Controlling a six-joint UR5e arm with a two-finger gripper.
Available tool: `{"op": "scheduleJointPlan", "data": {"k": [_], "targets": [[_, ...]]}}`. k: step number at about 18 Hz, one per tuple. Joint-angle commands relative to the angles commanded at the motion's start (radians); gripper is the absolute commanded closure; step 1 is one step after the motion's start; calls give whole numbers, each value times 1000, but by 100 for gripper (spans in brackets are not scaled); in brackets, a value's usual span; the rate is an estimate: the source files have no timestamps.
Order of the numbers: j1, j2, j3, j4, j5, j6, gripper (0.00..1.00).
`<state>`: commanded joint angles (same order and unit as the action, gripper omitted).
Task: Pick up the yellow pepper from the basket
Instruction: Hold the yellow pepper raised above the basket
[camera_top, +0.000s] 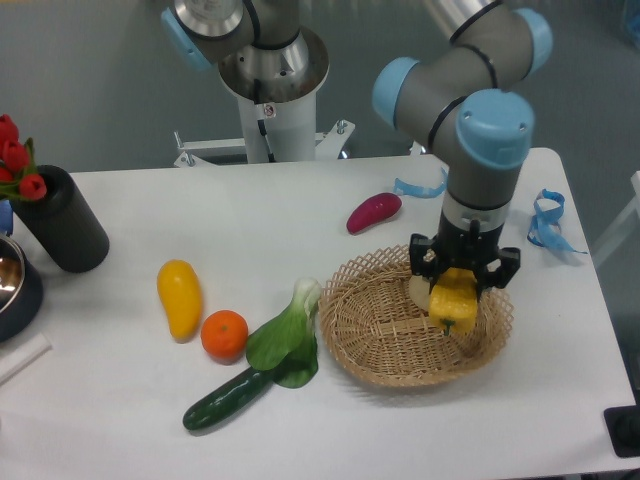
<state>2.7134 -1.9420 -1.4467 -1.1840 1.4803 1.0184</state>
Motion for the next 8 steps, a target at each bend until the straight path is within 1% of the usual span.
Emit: {"op": "scheduleJointPlan", "data": {"k": [2,4,6,8], "targets": [[29,-2,11,-25,9,52,91],[48,-2,9,-26,14,112,92],[58,-8,9,-28,14,124,92],[60,-11,11,-46,46,143,92]]}}
